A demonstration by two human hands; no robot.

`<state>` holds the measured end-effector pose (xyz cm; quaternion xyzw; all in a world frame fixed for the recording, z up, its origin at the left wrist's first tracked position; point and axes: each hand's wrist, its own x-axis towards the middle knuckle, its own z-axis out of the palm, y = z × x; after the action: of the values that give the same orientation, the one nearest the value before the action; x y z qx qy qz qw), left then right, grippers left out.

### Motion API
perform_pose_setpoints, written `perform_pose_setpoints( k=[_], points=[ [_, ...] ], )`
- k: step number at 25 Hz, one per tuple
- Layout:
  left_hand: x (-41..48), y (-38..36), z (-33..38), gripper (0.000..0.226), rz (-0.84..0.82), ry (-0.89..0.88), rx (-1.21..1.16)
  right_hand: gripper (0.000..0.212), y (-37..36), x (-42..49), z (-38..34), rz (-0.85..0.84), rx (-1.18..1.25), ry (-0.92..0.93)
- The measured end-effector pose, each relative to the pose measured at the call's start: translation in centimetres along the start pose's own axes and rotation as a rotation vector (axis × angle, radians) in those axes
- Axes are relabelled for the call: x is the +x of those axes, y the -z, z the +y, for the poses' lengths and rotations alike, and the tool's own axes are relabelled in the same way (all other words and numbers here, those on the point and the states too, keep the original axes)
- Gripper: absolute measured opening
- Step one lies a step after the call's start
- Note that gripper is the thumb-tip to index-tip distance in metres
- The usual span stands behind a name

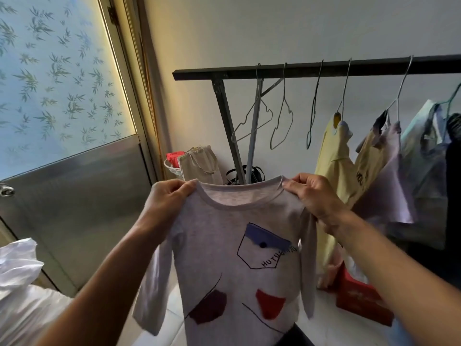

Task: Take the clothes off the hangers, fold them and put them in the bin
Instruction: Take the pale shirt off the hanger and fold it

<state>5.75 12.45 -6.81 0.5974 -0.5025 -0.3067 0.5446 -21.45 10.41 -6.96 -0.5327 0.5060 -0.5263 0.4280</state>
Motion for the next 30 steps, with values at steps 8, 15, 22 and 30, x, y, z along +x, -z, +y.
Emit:
perform_pose_setpoints(
  k=[8, 15, 22, 30],
  points=[
    [-4.9, -7.2, -0.2, 0.014, -0.016, -0.155, -0.075, 0.021, -6.2, -3.0, 1.0, 0.024, -0.136, 0.252],
    [-6.2, -8.1, 1.0, 0.022, -0.108, -0.101, -0.211, 0.017, -6.3, -3.0, 0.7, -0.144, -0.147, 0.243],
    [-7.0, -6.4, 1.2, 0.031, -0.267, 0.015, -0.355, 0.014, -5.0, -2.7, 0.5, -0.250, -0.215, 0.294],
    [-1.5, -2.9, -2.3, 0.058, -0.614, 0.039, -0.217, 0.013, -2.6, -2.5, -0.8, -0.608, 0.083, 0.232]
  ],
)
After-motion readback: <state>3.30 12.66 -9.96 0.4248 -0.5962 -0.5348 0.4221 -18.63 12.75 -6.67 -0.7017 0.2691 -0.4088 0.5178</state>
